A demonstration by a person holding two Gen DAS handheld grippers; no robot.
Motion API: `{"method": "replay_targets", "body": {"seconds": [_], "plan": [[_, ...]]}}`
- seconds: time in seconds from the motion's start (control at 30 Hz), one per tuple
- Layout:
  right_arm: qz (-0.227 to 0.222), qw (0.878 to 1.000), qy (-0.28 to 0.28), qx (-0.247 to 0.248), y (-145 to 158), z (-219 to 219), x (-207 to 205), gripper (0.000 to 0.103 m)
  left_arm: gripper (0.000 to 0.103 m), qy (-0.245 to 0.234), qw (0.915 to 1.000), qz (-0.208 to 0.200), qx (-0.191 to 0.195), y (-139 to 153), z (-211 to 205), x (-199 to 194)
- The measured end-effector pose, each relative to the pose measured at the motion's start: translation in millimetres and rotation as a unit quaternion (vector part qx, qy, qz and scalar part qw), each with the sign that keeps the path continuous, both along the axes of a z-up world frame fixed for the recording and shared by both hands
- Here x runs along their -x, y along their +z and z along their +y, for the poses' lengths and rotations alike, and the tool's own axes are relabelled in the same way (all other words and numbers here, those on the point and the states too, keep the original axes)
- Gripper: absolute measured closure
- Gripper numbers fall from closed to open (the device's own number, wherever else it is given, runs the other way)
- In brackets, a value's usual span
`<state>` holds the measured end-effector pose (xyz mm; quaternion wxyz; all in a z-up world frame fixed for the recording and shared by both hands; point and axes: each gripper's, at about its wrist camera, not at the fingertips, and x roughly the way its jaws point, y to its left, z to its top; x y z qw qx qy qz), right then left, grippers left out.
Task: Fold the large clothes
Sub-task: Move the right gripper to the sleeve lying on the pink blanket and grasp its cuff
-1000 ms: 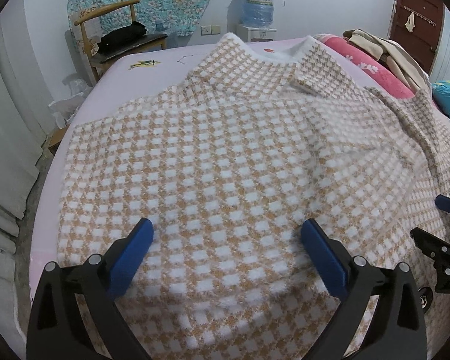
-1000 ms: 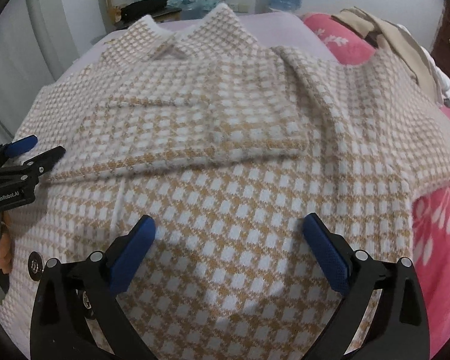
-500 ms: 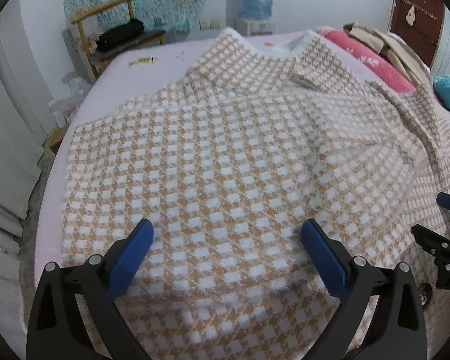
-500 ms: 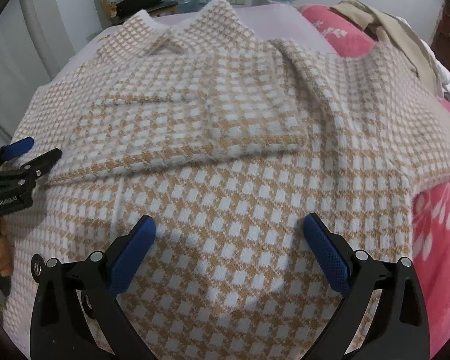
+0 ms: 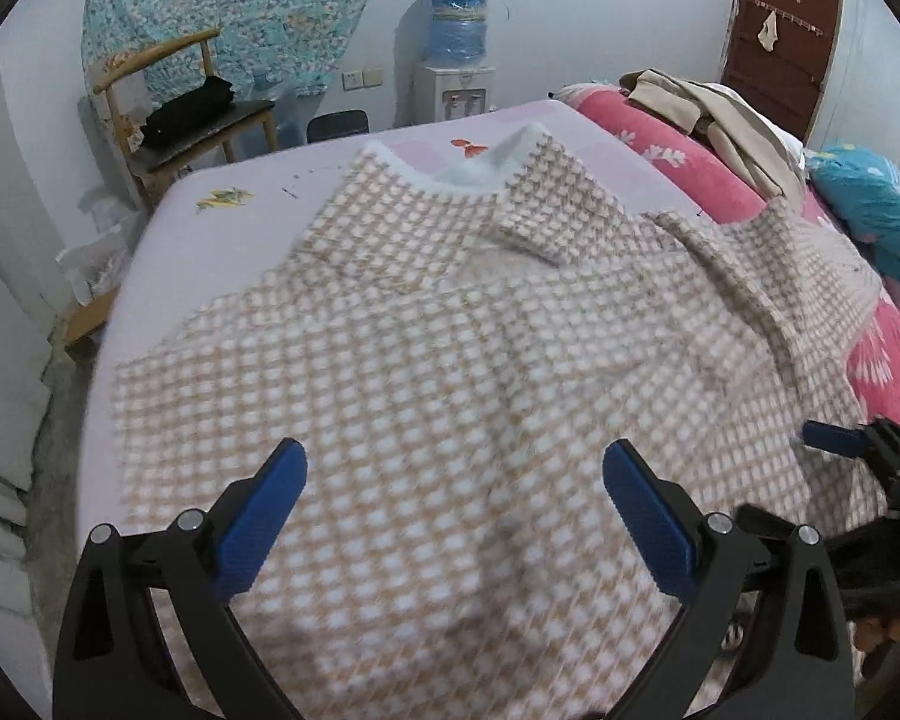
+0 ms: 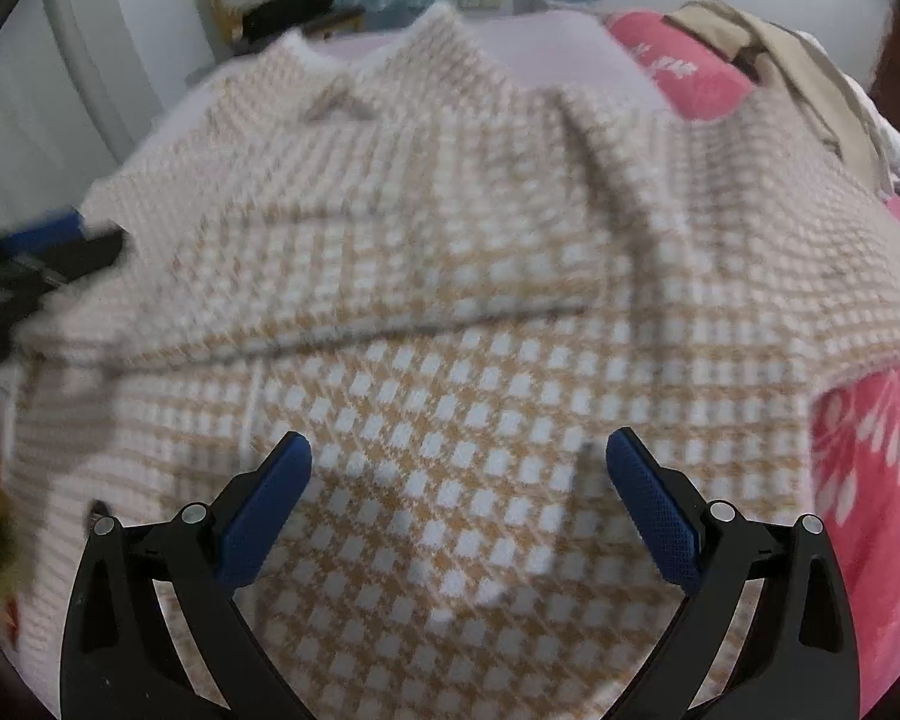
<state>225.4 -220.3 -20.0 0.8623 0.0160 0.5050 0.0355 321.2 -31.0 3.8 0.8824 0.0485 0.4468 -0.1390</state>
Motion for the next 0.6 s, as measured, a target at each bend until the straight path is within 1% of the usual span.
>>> {"method": "replay_targets", "body": {"seconds": [0.13, 0.17, 0.2, 0.23, 0.3, 0.33, 0.4, 0.47, 0.53, 0.57, 0.6], "plan": [[-0.039, 0.999, -0.022, -0.02, 27, -35, 12, 0.008, 0.006, 0.008, 0.9995, 0.03, -0.005, -26, -5, -12], [-0.047, 0.998, -0.033, -0.028, 34, -51, 15, 0.008, 0.006, 0.012, 0.9991, 0.04, -0.007, -34, -5, -15], [-0.05, 0.997, -0.044, -0.033, 38, -65, 16, 0.008, 0.006, 0.016, 0.9988, 0.046, 0.0, -39, -4, -16], [-0.051, 0.996, -0.057, -0.037, 41, -80, 16, 0.008, 0.006, 0.019, 0.9991, 0.037, 0.01, -40, -1, -15], [-0.046, 0.993, -0.101, -0.04, 46, -121, 15, 0.01, 0.006, 0.018, 0.9994, 0.026, 0.011, -41, -1, -11], [-0.044, 0.991, -0.117, -0.041, 48, -135, 14, 0.011, 0.006, 0.017, 0.9996, 0.02, 0.01, -42, -1, -8], [-0.043, 0.985, -0.159, -0.052, 54, -178, 12, 0.012, 0.006, 0.018, 0.9997, 0.005, 0.016, -43, 0, -3], [-0.048, 0.978, -0.194, -0.056, 59, -212, 8, 0.012, 0.006, 0.02, 0.9995, -0.008, 0.021, -45, 2, 2], [-0.052, 0.972, -0.223, -0.051, 63, -242, 3, 0.014, 0.006, 0.02, 0.9995, -0.009, 0.023, -44, 3, 2], [-0.054, 0.967, -0.242, -0.053, 64, -264, 1, 0.015, 0.006, 0.019, 0.9995, -0.007, 0.023, -46, 3, 4], [-0.056, 0.964, -0.252, -0.055, 63, -275, -1, 0.017, 0.005, 0.019, 0.9995, -0.008, 0.023, -46, 2, 5]]}}
